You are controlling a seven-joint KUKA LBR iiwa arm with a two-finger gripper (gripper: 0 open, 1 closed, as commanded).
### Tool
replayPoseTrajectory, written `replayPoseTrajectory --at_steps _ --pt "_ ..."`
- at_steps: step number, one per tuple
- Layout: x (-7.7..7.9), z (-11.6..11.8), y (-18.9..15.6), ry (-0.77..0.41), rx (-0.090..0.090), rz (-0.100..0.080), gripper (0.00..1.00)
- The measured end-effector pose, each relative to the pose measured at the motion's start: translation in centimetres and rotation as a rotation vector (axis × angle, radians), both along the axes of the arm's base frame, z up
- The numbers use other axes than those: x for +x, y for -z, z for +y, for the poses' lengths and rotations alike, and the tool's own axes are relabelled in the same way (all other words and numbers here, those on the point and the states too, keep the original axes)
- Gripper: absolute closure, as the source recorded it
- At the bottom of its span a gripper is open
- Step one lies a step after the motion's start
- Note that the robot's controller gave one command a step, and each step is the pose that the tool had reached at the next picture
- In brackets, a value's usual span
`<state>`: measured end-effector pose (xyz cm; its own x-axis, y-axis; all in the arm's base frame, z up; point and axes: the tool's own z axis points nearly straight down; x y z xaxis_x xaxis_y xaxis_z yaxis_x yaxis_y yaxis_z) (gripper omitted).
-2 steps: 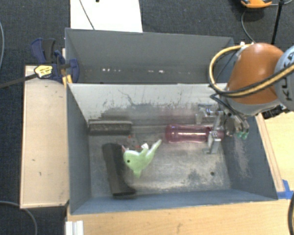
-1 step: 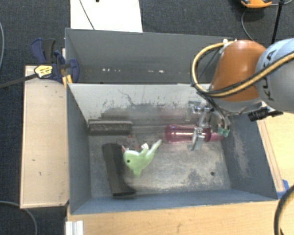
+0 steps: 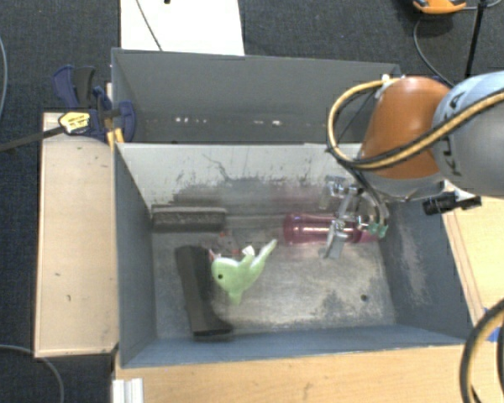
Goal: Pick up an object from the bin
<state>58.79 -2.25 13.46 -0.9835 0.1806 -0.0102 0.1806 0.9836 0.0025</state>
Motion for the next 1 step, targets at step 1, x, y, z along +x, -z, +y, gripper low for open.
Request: replayPoseTrajectory --at_steps 1 --pt "0.39 0.21 6.75 0.045 0.000 0.010 0.00"
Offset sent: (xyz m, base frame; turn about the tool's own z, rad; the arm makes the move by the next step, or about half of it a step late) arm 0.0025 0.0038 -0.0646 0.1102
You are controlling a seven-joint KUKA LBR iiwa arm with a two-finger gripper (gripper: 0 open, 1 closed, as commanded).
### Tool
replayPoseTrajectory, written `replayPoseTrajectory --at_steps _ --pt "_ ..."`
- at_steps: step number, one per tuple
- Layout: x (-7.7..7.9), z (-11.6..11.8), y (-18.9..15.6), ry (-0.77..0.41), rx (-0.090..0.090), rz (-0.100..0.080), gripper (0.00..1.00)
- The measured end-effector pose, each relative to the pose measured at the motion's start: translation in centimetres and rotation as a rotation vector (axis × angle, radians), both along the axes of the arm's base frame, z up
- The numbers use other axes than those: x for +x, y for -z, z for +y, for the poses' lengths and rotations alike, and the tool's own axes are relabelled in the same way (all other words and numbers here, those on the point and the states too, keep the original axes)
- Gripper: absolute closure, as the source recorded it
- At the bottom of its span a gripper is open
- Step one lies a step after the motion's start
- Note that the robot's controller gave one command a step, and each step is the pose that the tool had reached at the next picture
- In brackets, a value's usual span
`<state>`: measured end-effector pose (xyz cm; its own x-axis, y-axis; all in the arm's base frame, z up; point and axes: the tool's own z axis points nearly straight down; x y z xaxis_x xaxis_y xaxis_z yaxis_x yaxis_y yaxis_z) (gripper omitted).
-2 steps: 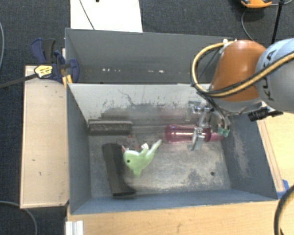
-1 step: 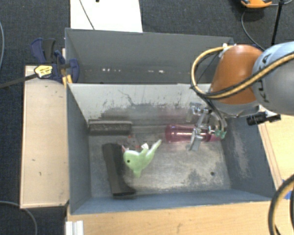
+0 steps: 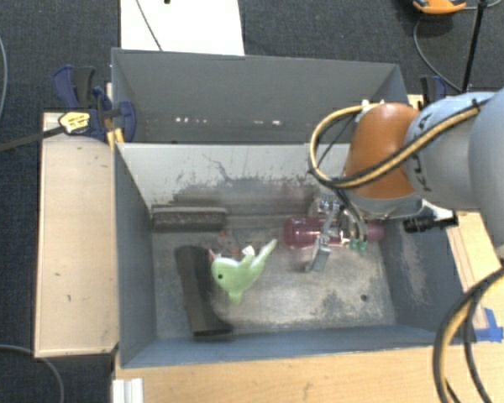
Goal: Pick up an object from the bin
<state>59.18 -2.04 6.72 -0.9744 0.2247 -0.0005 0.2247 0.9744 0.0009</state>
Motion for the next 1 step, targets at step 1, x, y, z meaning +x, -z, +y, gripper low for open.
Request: replayPoseTrajectory --at_steps 1 --pt "-0.10 0.17 -0.31 0.063 0.000 -0.010 1.00"
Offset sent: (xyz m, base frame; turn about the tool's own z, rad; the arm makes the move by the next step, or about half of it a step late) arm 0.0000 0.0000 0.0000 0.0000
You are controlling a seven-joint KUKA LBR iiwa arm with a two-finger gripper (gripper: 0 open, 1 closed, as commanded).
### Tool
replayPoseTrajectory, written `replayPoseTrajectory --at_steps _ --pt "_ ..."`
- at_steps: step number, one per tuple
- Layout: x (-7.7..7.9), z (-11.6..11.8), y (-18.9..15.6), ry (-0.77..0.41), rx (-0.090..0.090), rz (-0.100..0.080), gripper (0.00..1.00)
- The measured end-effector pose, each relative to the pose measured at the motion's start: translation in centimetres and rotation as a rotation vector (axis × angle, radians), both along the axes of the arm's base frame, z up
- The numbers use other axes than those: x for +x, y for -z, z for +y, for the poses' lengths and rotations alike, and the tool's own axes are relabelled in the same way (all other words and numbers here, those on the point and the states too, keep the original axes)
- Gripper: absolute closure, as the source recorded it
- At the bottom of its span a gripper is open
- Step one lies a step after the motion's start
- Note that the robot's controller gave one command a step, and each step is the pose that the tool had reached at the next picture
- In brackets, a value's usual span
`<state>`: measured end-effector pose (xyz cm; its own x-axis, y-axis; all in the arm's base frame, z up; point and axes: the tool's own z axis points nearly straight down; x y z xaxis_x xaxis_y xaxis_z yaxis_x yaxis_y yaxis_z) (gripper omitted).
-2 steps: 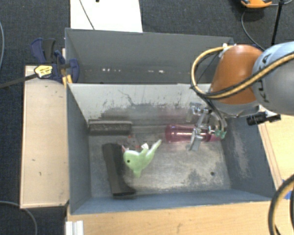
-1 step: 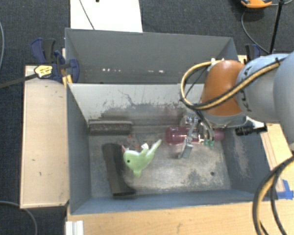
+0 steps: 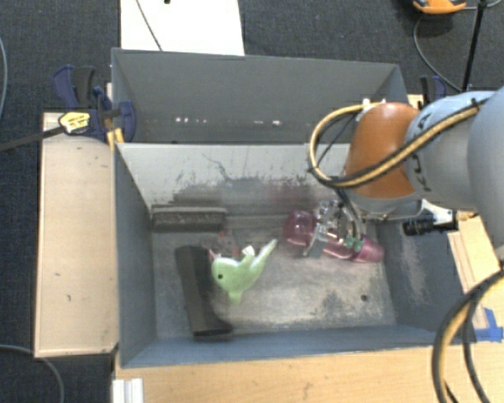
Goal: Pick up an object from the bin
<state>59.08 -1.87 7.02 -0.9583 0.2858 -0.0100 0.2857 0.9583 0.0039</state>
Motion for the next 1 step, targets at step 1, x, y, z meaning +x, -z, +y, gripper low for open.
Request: replayPoseTrajectory --at_steps 1 --pt "0.00 0.00 0.00 0.000 0.000 0.000 1.00"
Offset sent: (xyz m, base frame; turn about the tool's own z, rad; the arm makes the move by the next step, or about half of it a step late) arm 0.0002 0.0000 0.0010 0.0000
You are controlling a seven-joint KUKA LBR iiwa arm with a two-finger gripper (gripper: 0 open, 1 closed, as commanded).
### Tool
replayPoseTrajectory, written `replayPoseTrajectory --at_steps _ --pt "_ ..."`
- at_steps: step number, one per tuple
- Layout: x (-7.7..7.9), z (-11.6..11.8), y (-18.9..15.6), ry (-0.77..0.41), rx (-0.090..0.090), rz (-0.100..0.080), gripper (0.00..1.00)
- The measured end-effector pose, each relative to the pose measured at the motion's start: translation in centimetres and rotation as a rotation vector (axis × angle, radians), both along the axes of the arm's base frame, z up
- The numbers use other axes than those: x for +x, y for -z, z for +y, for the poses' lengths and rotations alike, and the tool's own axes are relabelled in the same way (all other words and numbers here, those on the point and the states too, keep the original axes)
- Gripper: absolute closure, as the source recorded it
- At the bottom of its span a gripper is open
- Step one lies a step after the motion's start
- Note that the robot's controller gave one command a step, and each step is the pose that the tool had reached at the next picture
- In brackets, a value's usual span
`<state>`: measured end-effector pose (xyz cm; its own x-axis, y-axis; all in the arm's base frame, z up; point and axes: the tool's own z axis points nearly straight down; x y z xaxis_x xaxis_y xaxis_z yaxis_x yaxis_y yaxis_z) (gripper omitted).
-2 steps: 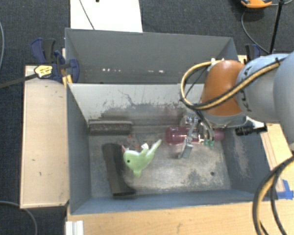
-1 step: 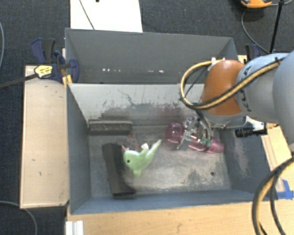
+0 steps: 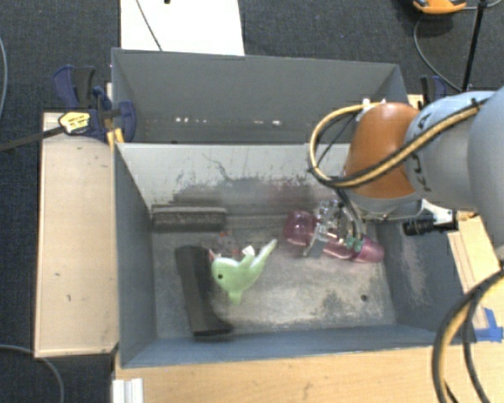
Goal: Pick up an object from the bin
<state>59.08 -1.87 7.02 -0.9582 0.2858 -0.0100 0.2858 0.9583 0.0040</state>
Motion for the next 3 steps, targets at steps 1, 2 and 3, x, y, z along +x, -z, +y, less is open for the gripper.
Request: replayPoseTrajectory --at_steps 1,2,3 --pt "0.0 0.0 0.0 0.000 0.000 0.000 1.00" --pt "-0.1 0.0 -0.4 -0.001 0.000 0.001 1.00" --pt "-0.2 0.0 -1.9 -0.002 0.000 0.004 1.00"
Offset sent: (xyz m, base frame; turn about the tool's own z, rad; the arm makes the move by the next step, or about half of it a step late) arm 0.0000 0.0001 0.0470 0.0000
